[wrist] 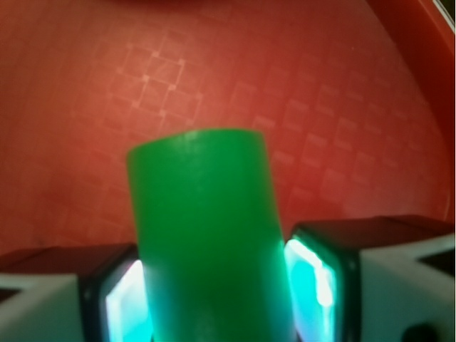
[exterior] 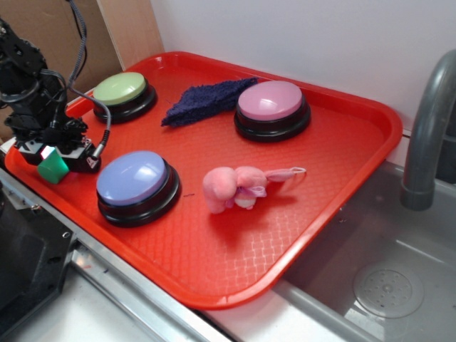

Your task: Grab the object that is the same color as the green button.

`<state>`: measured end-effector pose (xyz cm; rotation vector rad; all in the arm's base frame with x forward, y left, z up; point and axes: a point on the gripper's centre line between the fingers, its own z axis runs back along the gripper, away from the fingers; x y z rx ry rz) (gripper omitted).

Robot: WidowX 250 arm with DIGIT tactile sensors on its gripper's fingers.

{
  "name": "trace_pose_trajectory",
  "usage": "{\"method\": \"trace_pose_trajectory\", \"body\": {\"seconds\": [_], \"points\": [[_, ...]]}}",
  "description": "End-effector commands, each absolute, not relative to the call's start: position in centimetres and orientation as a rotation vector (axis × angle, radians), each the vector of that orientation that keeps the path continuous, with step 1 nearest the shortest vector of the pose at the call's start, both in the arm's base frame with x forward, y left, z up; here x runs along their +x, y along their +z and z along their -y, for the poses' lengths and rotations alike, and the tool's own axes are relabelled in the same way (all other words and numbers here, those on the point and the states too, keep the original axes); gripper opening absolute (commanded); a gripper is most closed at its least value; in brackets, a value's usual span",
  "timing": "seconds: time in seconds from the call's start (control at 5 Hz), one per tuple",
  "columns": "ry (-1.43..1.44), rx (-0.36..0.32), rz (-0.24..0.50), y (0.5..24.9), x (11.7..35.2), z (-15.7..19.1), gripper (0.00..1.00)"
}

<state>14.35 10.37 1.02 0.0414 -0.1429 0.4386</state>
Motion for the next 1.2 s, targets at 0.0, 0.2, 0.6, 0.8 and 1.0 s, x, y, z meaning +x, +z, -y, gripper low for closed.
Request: {"method": "trace_pose_trajectory", "body": {"seconds": [0.0, 0.2, 0.6, 0.8, 1.0], "points": [[0.35, 0.067, 0.116, 6.2, 16.0, -9.3, 0.0], [0.328, 0.077, 0.104, 11.2, 17.2, -7.6, 0.0], [0.135, 0.02, 0.191, 18.4, 22.0, -3.0, 0.0], [0.081, 0.007, 0.241, 20.0, 24.1, -1.5, 0.0], [0.075, -0.005, 0.212, 19.5, 24.7, -1.4, 0.0]]}}
